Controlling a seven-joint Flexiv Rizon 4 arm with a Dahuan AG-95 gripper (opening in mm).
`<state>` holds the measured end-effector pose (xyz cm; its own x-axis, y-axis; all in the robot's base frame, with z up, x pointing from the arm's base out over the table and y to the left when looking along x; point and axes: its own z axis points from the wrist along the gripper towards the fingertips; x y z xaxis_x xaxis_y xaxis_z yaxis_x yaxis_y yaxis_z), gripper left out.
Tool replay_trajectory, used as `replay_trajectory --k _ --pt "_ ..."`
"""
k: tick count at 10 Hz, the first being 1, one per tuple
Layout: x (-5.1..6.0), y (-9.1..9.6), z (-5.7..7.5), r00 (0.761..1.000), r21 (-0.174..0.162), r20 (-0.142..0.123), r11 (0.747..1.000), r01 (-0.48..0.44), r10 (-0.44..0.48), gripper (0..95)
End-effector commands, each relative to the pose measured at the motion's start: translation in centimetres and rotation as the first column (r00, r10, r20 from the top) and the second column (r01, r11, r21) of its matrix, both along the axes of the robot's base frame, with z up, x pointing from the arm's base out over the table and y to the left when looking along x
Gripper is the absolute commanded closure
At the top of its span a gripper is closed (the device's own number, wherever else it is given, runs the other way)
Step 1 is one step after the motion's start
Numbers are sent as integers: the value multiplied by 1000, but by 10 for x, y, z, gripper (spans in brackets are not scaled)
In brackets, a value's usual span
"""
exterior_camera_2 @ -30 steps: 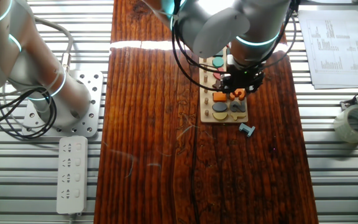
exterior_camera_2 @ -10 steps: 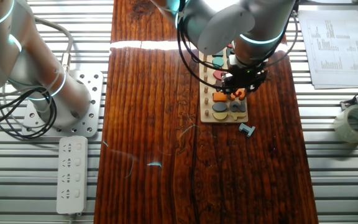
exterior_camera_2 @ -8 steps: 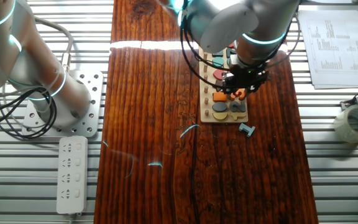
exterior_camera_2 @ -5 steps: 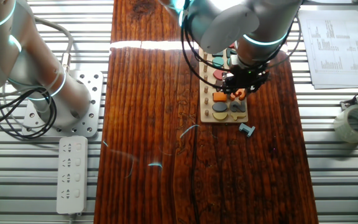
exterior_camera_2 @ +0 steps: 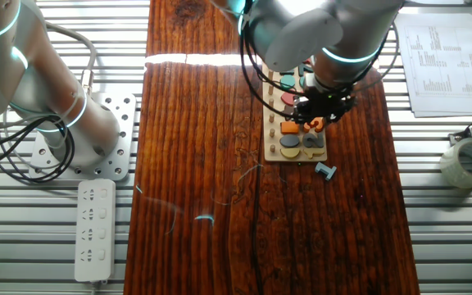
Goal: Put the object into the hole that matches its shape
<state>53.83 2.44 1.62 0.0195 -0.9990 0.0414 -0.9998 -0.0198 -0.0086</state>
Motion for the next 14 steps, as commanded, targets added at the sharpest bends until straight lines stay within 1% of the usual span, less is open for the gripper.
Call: replay_trajectory --k 1,4,5,10,11,14 --pt "1 1 1 1000 4 0 1000 -3 3 760" --pt "1 1 1 1000 5 -2 1000 -10 10 760" --pt "1 1 1 1000 7 0 1000 -7 7 570" --pt "1 1 1 1000 6 -6 1000 -16 16 570" --pt "1 1 1 1000 5 -9 1000 -16 16 380" --pt "1 1 1 1000 6 -9 1000 -18 19 380"
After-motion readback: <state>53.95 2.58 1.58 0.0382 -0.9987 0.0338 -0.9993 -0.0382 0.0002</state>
